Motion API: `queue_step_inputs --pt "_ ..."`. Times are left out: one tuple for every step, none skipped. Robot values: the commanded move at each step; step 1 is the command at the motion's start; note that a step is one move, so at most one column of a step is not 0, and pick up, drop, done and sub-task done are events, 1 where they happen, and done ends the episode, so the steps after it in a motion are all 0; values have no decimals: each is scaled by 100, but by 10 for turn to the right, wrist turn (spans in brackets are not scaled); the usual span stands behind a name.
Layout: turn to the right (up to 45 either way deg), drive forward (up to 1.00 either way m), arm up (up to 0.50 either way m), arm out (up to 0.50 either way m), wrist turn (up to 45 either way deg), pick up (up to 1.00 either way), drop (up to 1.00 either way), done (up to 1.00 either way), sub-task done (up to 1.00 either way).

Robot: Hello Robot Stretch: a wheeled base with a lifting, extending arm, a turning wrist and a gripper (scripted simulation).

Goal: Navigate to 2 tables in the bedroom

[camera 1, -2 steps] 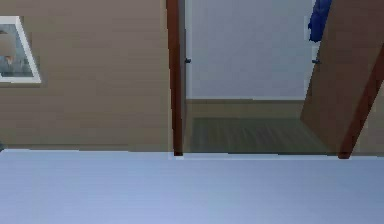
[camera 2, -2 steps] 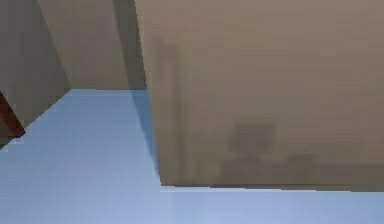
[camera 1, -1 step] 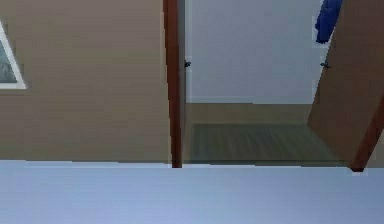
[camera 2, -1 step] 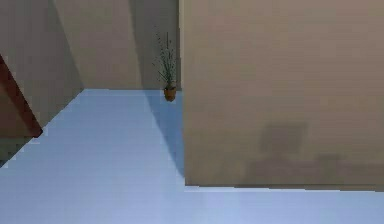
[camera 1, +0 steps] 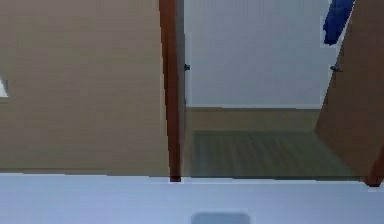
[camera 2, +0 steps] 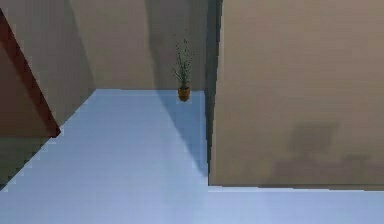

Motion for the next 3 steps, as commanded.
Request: queue_step_inputs --pt "180 0 0 0 0 0 0 0 0" --pt "0 100 0 0 0 0 0 0 0" --pt "90 0 0 0 0 0 0 0 0"
